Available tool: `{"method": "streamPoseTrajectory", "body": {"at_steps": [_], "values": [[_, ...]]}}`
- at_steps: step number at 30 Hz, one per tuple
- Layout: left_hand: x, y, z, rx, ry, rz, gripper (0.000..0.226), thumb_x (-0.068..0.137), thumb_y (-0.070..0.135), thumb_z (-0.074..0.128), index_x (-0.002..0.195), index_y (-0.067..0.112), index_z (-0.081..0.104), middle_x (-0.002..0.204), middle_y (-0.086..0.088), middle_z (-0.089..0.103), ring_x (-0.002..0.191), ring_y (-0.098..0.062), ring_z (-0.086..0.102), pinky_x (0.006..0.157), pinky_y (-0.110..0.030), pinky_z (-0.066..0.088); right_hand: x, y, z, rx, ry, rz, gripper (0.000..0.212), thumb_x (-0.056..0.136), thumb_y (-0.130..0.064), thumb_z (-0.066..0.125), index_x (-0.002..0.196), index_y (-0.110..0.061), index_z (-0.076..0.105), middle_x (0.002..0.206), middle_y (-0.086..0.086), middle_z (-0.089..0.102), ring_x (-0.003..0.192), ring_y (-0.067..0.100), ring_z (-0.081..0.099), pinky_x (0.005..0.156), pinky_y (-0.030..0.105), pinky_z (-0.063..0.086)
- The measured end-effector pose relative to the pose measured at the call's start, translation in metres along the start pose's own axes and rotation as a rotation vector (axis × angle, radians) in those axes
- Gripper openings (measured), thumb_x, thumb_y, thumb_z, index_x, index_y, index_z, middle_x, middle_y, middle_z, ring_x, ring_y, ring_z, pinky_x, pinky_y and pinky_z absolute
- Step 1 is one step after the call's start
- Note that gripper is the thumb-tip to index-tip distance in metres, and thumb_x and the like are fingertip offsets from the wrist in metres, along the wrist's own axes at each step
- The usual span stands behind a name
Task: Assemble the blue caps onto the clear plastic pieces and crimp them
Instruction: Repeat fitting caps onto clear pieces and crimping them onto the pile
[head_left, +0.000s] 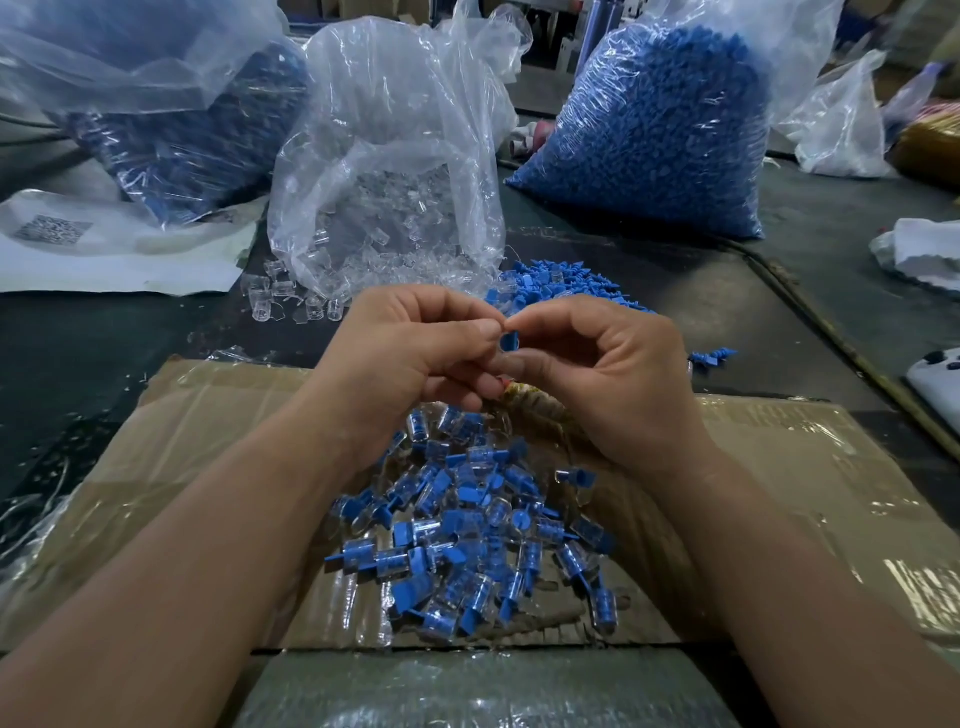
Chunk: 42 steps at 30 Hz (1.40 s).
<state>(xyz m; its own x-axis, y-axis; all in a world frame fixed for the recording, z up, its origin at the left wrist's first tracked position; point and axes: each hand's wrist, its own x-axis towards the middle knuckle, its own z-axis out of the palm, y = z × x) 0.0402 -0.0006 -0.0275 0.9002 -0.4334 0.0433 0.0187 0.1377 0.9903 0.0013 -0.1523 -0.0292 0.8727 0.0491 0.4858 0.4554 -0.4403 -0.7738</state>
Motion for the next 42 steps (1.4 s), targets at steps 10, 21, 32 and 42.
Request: {"method": "streamPoseTrajectory", "body": {"at_steps": [10,21,32,42], "values": [[0.0,0.0,-0.001,-0.014,-0.021,-0.006,0.016,0.084,-0.006,0.052,0.076,0.003,0.063,0.057,-0.011,0.065,0.046,-0.016,0.061,0.042,-0.019,0.049,0.0,-0.001,-0.002,-0.003,-0.007,0.035,0.027,0.07,-0.007,0.075,0.083,-0.029,0.065,0.08,-0.015,0.067,0.077,0.001,0.066,0.072,0.014,0.051],[0.0,0.0,0.001,0.01,-0.018,-0.002,0.006,0.071,0.0,0.063,0.076,0.004,0.063,0.057,-0.009,0.065,0.046,-0.015,0.061,0.043,-0.019,0.05,-0.001,0.0,-0.003,-0.059,-0.012,-0.001,0.026,0.071,-0.009,0.075,0.087,-0.027,0.065,0.081,-0.015,0.066,0.077,0.0,0.066,0.071,0.013,0.051],[0.005,-0.003,-0.003,-0.024,0.114,0.036,0.011,0.079,-0.006,0.057,0.077,0.004,0.06,0.058,-0.006,0.067,0.051,-0.014,0.063,0.046,-0.017,0.049,0.009,0.011,-0.039,-0.302,-0.01,0.28,0.015,0.067,-0.041,0.072,0.076,-0.033,0.063,0.074,-0.014,0.066,0.07,0.001,0.062,0.07,0.018,0.052],[0.007,-0.003,-0.008,-0.105,0.199,0.043,0.011,0.081,-0.004,0.058,0.078,0.007,0.059,0.059,-0.004,0.067,0.053,-0.013,0.064,0.046,-0.017,0.049,0.006,0.015,-0.046,-0.788,-0.547,0.494,0.075,0.058,-0.055,0.075,0.125,-0.037,0.047,0.111,-0.015,0.043,0.101,0.005,0.036,0.081,0.022,0.032]]}}
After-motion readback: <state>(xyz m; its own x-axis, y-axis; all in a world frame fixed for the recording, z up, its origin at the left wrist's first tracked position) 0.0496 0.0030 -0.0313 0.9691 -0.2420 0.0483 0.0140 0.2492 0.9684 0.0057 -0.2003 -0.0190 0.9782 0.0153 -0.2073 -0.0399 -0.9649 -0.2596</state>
